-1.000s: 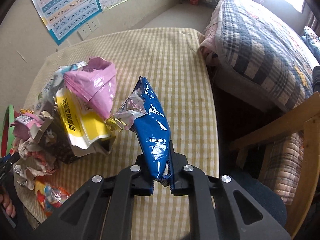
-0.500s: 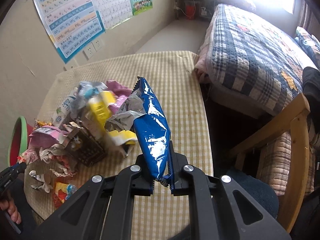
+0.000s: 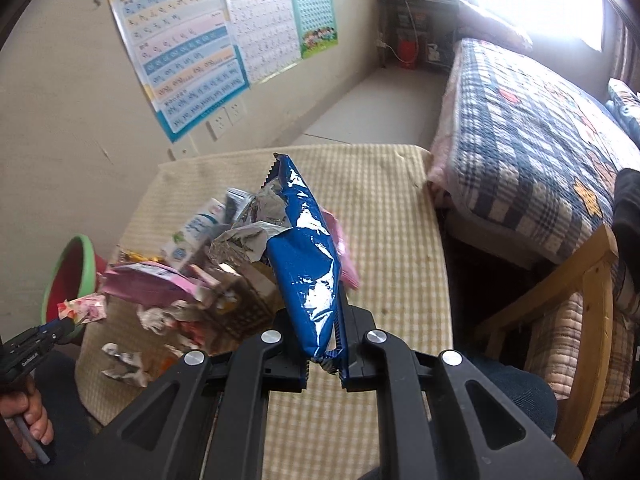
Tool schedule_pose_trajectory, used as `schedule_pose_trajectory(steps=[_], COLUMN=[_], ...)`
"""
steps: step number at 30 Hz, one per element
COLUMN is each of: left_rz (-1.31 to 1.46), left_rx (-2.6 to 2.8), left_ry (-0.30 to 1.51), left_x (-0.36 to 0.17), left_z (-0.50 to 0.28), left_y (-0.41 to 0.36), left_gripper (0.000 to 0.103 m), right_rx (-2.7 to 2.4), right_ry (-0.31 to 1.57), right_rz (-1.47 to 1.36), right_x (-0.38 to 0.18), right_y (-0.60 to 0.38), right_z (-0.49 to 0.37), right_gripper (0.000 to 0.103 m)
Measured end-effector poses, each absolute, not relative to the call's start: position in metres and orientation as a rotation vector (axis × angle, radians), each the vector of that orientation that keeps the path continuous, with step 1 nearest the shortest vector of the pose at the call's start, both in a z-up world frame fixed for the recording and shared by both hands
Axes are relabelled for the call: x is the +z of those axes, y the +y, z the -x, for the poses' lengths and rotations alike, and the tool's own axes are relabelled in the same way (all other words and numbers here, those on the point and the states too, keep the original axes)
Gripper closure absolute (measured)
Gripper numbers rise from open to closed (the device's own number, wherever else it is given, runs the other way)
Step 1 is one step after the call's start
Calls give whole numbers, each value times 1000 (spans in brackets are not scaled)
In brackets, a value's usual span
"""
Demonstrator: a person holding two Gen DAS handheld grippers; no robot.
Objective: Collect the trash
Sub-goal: 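Carry both held wrappers over the green-rimmed red bucket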
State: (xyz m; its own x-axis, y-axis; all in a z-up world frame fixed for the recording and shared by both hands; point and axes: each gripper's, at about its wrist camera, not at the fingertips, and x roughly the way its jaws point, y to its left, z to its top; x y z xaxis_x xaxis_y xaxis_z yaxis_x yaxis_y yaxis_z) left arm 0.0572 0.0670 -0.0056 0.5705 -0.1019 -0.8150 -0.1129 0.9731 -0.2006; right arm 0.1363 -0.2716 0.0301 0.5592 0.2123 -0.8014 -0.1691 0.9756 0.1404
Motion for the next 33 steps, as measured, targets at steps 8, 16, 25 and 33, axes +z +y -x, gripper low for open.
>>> schedule_pose_trajectory(steps=[8, 16, 25, 33], left_rz=[250, 267, 278, 303], left_rx=[16, 24, 37, 101], left_ry=[930, 910, 872, 828], left_x=[13, 20, 35, 49], left_z=[-54, -48, -39, -32], left_y=[72, 83, 99, 131], left_gripper=[79, 81, 81, 81], right_rx=[283, 362, 449, 530], right_ry=[926, 920, 901, 879], right_rz=[-59, -51, -27, 1], right_x=[42, 45, 54, 66], right_y=[-250, -214, -176, -132], right_z=[-135, -134, -130, -135], right_gripper=[93, 93, 93, 93])
